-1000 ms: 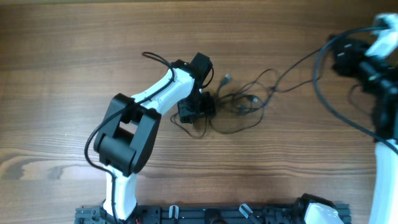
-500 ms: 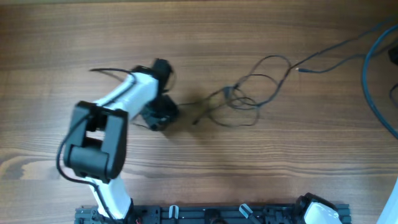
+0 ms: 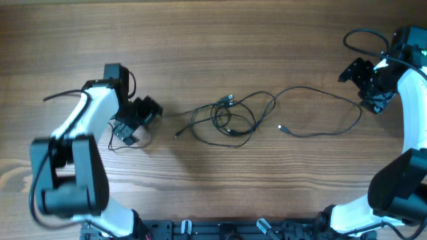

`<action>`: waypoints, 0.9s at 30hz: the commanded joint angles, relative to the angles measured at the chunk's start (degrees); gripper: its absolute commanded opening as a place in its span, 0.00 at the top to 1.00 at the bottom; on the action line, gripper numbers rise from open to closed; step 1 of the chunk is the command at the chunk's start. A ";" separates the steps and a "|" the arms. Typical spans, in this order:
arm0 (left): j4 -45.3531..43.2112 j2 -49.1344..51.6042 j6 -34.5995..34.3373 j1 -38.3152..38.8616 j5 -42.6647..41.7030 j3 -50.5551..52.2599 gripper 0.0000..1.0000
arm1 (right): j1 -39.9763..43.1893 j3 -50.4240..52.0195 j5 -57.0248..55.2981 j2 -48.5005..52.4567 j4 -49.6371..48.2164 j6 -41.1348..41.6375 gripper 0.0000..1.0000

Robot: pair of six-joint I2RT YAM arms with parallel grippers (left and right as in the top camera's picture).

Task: Untangle cables

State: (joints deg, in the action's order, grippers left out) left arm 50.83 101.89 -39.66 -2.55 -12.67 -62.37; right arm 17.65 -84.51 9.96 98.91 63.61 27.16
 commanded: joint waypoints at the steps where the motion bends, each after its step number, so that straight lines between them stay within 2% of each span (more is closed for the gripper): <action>1: -6.80 -11.63 1.99 9.62 -8.07 -0.33 0.00 | -0.44 0.26 -1.40 1.29 -0.57 -0.22 0.11; 4: -12.13 -12.61 -6.21 20.50 -2.99 -0.31 0.00 | -1.42 0.26 -1.40 1.31 -1.18 -0.24 0.10; 5: -13.33 -11.85 -7.76 25.49 2.01 -0.33 0.00 | -2.08 0.26 -1.40 1.31 -1.27 -0.31 0.08; 6: -15.28 -10.60 -7.96 30.64 7.23 -0.33 0.01 | -2.73 0.26 -1.40 1.31 -1.49 -1.27 0.07; 8: -17.75 -8.28 -7.98 35.43 14.97 -0.33 0.01 | -3.43 0.26 -1.40 1.31 -1.66 -2.29 0.07; 12: -20.17 -0.37 -7.02 38.53 17.66 -3.48 0.02 | -4.00 0.26 -1.38 1.31 -1.84 -3.02 0.07; 13: -19.17 3.56 -4.52 38.84 19.69 -6.62 0.10 | -4.00 0.26 -1.33 1.31 -1.84 -3.02 0.07; 14: -17.16 6.60 -2.51 38.93 21.81 -9.42 0.13 | -4.00 0.26 -1.14 1.31 -1.84 -3.13 0.07; 16: -14.10 10.54 0.72 39.36 24.79 -12.79 0.16 | -4.00 0.26 -0.92 1.31 -1.88 -2.99 0.07; 17: -13.46 11.98 1.51 39.80 25.22 -13.51 0.24 | -4.00 0.26 -0.90 1.31 -1.88 -3.02 0.07; 18: -12.83 12.76 1.55 40.28 25.55 -13.51 0.43 | -4.00 0.33 -0.04 1.31 -1.81 -3.19 0.07; 19: -11.65 13.00 1.53 40.59 26.05 -13.51 0.57 | -4.00 0.70 0.98 1.31 -1.90 -3.19 0.07; 20: -10.86 12.98 1.51 40.59 26.03 -13.51 0.66 | -4.00 1.44 2.12 1.36 -2.40 -3.19 0.07; 21: -9.99 12.70 1.18 40.52 26.03 -13.51 0.73 | -4.35 3.67 3.54 1.38 -4.31 -3.19 0.07; 22: -9.33 12.44 -1.11 40.26 26.03 -13.51 0.73 | -4.70 5.11 4.46 1.40 -5.33 -3.17 0.07; 23: -7.89 12.20 -6.14 39.93 25.99 -13.51 0.77 | -5.51 7.80 6.56 1.40 -7.10 -3.17 0.07; 24: -5.16 11.93 -14.40 39.45 25.53 -13.51 0.82 | -6.54 10.38 8.76 1.40 -8.66 -3.21 0.07; 25: -1.53 11.78 -23.65 39.28 24.70 -13.51 0.91 | -8.26 13.86 11.15 1.40 -12.15 -3.23 0.07; 27: 0.87 11.72 -29.24 39.41 20.33 -13.51 0.91 | -12.11 19.17 14.49 1.40 -20.33 -4.76 0.12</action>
State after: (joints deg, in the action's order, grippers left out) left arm 49.41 113.99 -53.19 37.21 11.40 -75.31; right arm 9.63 -70.37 17.87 99.88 48.99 24.49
